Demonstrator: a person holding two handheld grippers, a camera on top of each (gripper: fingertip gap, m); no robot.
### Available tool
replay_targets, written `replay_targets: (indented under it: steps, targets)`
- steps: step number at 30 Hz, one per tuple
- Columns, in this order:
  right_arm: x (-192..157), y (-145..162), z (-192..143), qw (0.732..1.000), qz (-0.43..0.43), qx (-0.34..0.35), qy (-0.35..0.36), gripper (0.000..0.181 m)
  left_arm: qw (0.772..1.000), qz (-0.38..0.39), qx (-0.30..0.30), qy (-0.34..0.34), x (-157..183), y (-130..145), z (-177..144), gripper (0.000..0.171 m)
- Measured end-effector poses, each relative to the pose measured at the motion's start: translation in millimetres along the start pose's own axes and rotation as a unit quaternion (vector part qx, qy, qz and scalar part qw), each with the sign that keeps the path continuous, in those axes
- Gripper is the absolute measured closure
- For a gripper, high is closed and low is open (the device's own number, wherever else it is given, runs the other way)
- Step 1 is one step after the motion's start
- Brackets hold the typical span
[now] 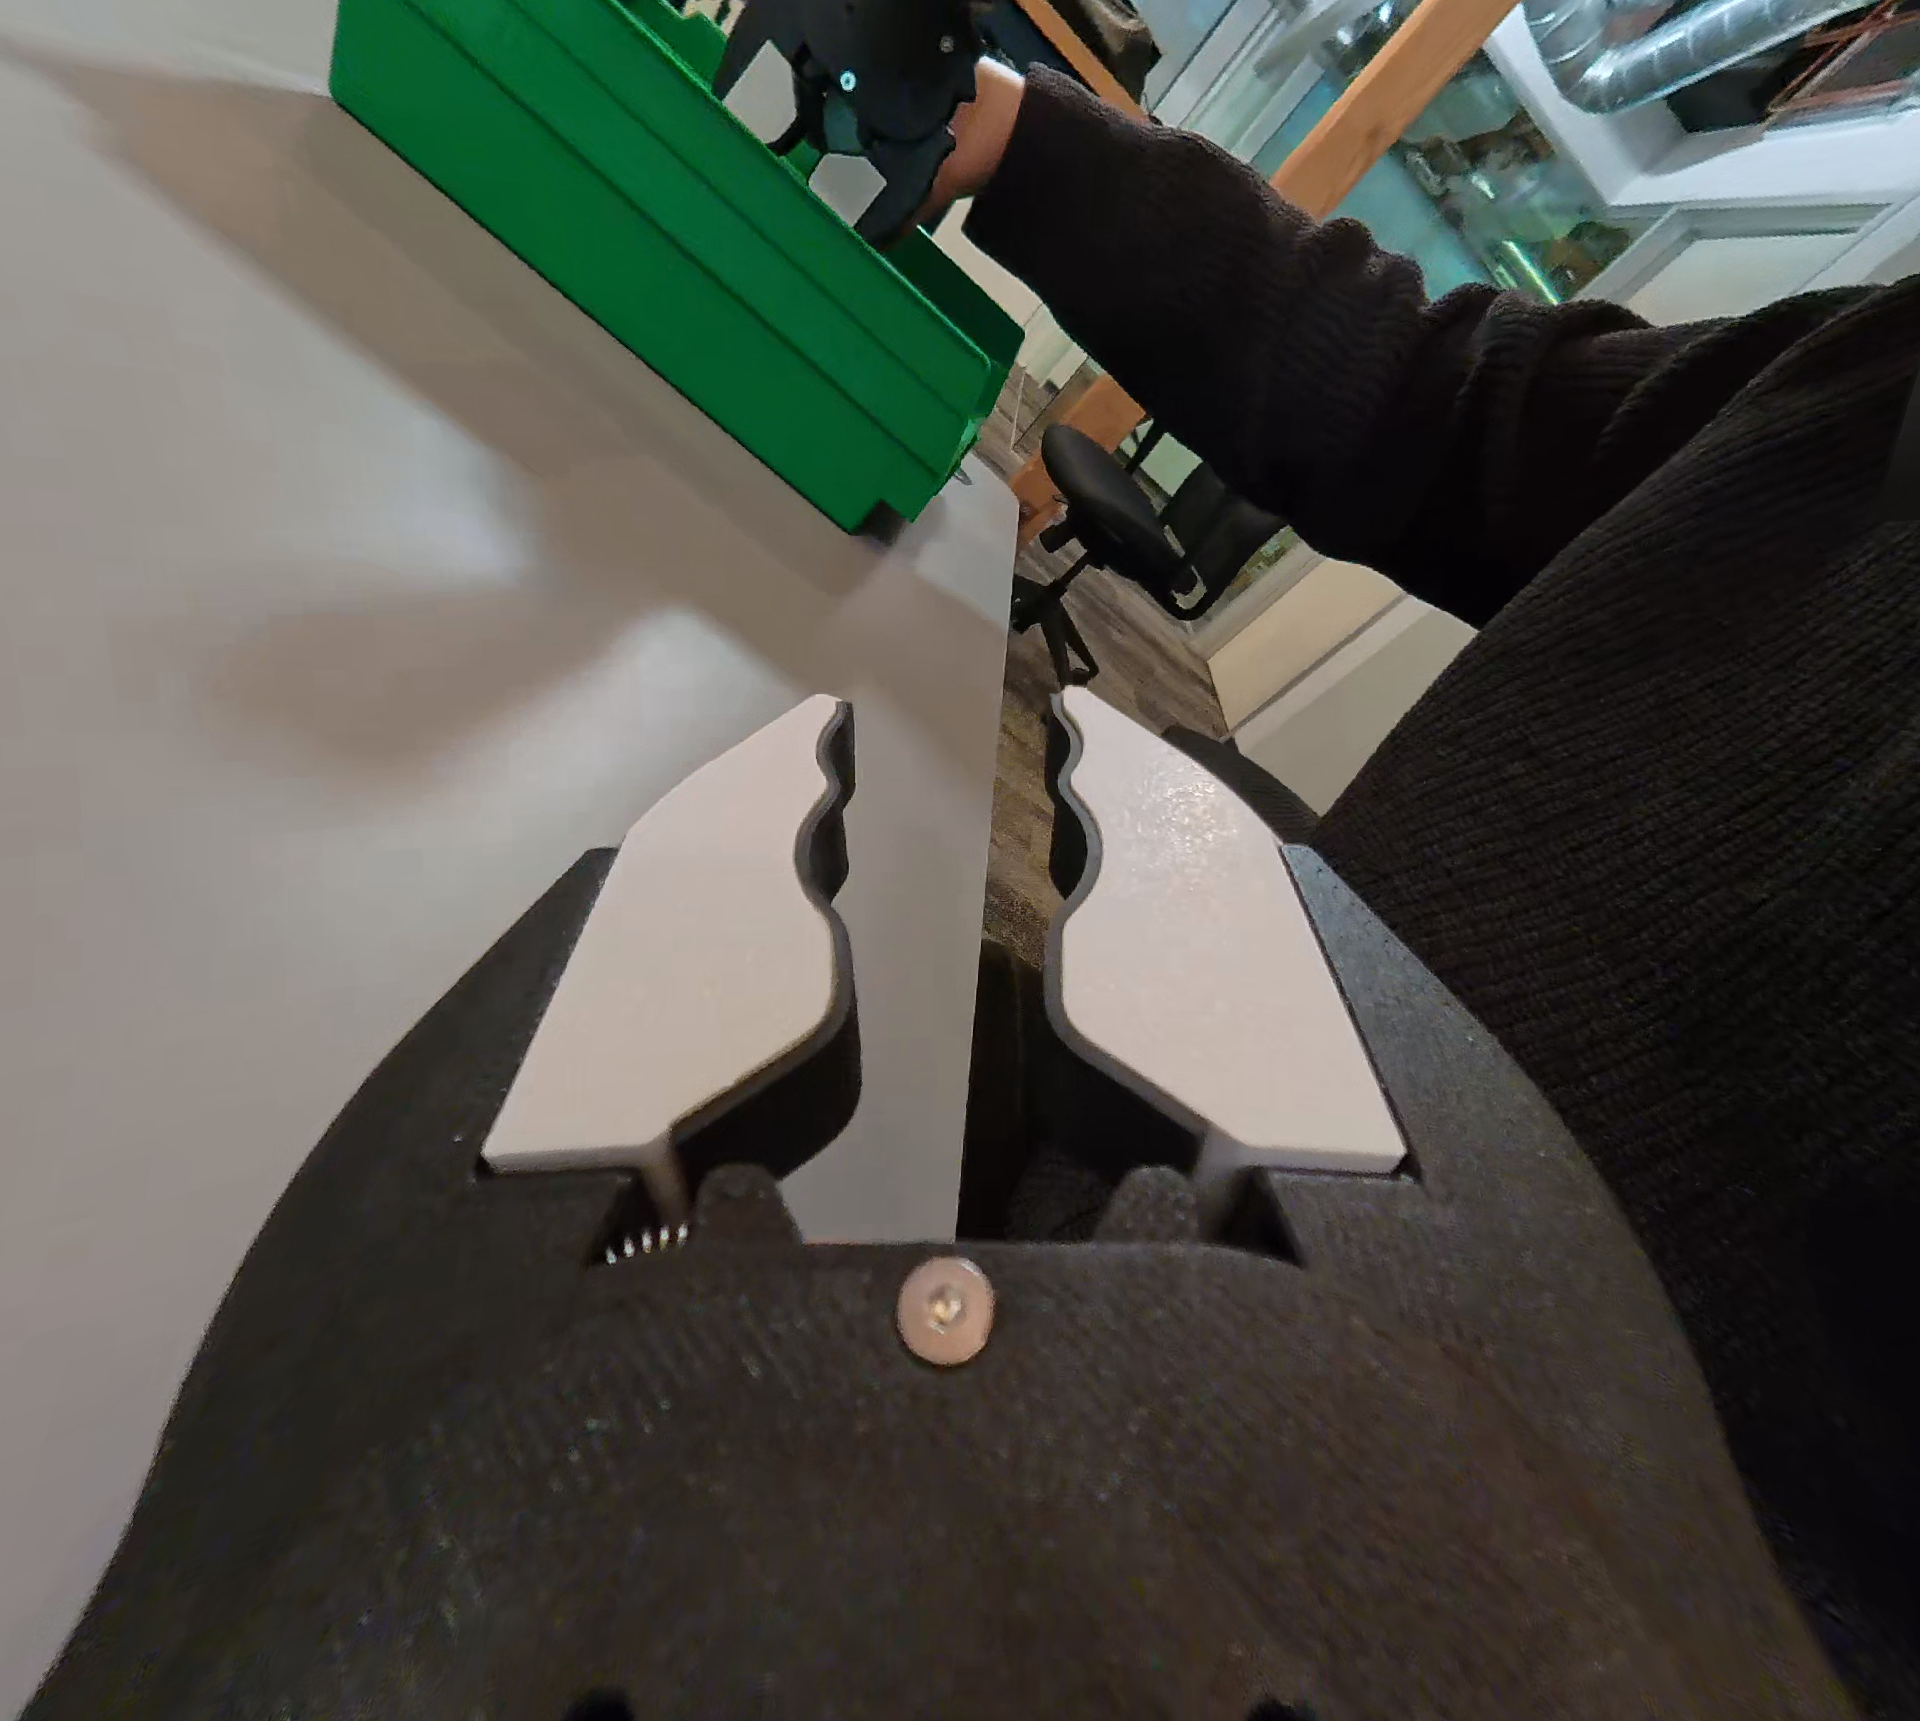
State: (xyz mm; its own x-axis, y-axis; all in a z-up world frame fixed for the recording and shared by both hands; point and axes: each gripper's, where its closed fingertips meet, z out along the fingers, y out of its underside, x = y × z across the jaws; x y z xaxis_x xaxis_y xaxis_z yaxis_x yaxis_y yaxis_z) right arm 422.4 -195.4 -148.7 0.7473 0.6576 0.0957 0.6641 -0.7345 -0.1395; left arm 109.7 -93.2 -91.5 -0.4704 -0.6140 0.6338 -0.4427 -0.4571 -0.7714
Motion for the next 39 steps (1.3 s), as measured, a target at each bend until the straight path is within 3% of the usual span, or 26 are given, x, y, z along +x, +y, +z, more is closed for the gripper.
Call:
replay_targets:
  steps: [25,32,39]
  targets:
    - [0.1,-0.4,4.3,1.0,0.0,-0.01,-0.017,0.155,0.999,-0.028,0.023,0.012,-1.1,-3.1,-1.1,0.138]
    - [1.4,-5.1,1.6,1.0,-0.01,-0.003,0.004,0.128,0.999,-0.031,0.021,0.016,-0.9,-2.8,-1.7,0.138]
    - [2.5,4.4,-1.7,0.999,0.003,-0.023,0.023,0.133,0.999,-0.029,0.028,0.018,-0.1,-5.7,-3.0,0.139]
